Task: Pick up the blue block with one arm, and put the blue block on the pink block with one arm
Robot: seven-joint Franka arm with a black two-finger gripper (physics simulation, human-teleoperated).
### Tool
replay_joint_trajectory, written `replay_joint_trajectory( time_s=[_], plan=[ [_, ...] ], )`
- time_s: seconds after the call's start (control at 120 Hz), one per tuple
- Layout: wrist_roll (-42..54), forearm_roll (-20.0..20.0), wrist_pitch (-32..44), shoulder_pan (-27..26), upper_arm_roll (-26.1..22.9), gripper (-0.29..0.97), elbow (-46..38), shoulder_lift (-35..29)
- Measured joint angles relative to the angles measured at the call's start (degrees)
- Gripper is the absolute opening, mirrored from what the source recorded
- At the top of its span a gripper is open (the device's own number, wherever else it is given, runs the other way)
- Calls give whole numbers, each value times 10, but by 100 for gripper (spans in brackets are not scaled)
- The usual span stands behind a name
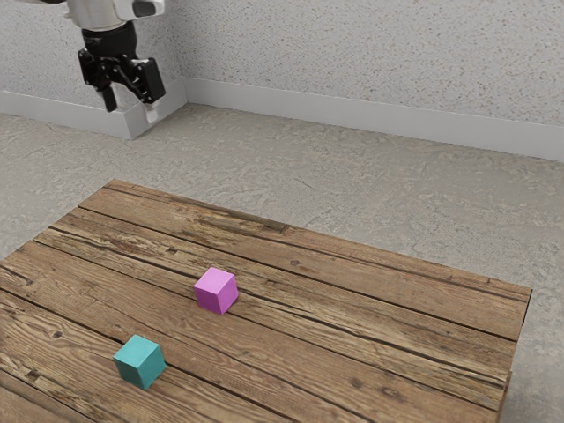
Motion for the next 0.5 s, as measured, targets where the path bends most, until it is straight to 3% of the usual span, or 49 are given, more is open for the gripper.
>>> replay_joint_trajectory(
  time_s=[0.183, 0.217, 0.258, 0.325, 0.375, 0.442, 0.5],
  plan=[
    [4, -1, -4, 11, -2, 68, 21, -14],
    [4, 1, -19, 14, -4, 68, 65, -43],
    [4, 4, -51, 31, -10, 68, 60, -142],
    [2, 9, -77, 55, -13, 68, -91, -339],
    [0, 16, -76, 61, -19, 68, -231, -440],
    [-4, 23, -45, 64, -20, 68, -409, -498],
    [-8, 26, -6, 65, -20, 68, -501, -508]
  ],
)
